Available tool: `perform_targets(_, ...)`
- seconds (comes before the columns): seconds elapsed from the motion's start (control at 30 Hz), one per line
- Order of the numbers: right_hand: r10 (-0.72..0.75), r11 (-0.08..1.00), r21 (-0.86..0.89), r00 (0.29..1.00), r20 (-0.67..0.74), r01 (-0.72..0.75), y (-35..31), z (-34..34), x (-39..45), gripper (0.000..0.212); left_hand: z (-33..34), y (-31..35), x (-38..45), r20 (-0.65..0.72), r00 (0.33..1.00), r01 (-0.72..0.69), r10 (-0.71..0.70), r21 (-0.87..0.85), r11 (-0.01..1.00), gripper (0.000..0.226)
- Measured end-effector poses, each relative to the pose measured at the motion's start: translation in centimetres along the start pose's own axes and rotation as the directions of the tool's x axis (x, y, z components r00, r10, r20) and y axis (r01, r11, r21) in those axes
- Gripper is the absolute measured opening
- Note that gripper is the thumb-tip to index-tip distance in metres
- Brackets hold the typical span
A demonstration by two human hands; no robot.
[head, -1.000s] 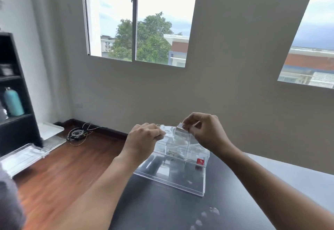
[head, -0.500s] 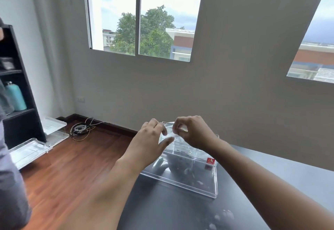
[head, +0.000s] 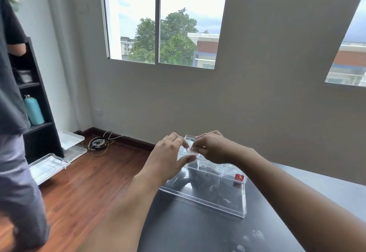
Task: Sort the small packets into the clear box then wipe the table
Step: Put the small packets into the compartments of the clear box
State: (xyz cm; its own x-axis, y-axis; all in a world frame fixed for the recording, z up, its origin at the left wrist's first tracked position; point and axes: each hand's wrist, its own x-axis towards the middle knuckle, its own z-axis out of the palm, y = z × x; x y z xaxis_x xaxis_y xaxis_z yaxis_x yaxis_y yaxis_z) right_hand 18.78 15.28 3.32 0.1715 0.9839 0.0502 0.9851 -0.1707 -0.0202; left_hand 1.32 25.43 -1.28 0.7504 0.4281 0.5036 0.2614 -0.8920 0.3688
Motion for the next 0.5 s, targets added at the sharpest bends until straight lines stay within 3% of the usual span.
perform_targets(0.13,-0.039,0.991,0.119,0.97,-0.239,0.069,1.1,0.5,-2.8,0.029,-0.4,0.2,-0.3,-0.018,1.0,-0.022,0.023,0.012,1.0,0.05)
perform_targets(0.27,-0.074,0.988,0.104,0.936,-0.345,0.117,1.3,-0.1,-7.3,0.023,-0.6,1.0,-1.2,-0.051,0.996,-0.07,0.072,0.025,0.997,0.045)
perform_targets(0.5,-0.126,0.991,0.019,0.972,-0.198,0.133,-0.1,-0.1,-14.7,0.04,-1.4,2.3,-5.4,0.007,0.977,-0.213,0.213,0.033,0.976,0.032)
